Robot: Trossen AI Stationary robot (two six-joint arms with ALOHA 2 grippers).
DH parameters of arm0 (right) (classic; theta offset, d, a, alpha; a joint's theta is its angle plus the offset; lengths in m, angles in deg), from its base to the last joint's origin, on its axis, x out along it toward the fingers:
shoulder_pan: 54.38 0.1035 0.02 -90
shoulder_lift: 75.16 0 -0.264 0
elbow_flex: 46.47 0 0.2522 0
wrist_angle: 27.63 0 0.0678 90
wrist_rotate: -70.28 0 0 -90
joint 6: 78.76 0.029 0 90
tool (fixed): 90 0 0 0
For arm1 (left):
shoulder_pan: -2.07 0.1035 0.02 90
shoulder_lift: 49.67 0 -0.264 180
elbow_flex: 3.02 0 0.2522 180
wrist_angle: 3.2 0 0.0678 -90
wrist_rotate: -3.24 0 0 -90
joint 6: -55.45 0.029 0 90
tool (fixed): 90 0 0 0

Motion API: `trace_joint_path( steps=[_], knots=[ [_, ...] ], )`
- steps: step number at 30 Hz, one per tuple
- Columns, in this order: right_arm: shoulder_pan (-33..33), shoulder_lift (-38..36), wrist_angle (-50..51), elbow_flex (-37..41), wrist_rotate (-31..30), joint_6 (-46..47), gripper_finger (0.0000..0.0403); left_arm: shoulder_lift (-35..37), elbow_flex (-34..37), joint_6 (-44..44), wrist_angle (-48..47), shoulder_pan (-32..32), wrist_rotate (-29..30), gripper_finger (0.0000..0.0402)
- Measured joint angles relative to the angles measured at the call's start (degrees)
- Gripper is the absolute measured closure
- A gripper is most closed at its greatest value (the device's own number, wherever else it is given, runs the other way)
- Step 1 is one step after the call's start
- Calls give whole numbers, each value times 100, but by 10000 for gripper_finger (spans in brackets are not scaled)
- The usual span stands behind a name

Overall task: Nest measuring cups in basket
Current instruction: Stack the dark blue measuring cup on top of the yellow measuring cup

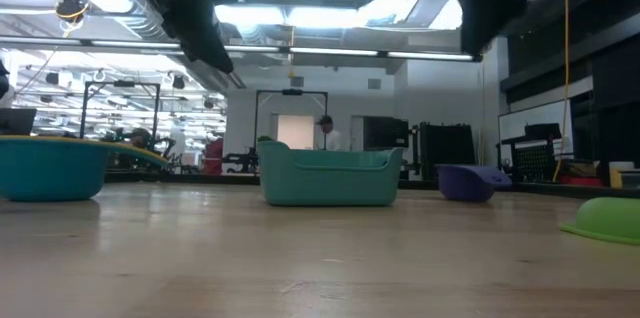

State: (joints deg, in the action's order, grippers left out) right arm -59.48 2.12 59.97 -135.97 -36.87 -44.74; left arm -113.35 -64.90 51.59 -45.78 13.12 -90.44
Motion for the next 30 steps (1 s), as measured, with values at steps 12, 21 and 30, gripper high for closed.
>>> trace_joint_path(
  steps=[12, 21, 30],
  knots=[
    [-767, -38, -2069, 2100, 747, 33, 195, 0, 2, 0, -1, 1, 2, 354],
    [-1039, -40, -2653, 2768, 827, 62, 195, 0, 4, 0, -1, 1, 2, 354],
    [-1083, -40, -3059, 3304, 1033, 185, 195, 0, 4, 0, 0, 1, 2, 354]
  ],
)
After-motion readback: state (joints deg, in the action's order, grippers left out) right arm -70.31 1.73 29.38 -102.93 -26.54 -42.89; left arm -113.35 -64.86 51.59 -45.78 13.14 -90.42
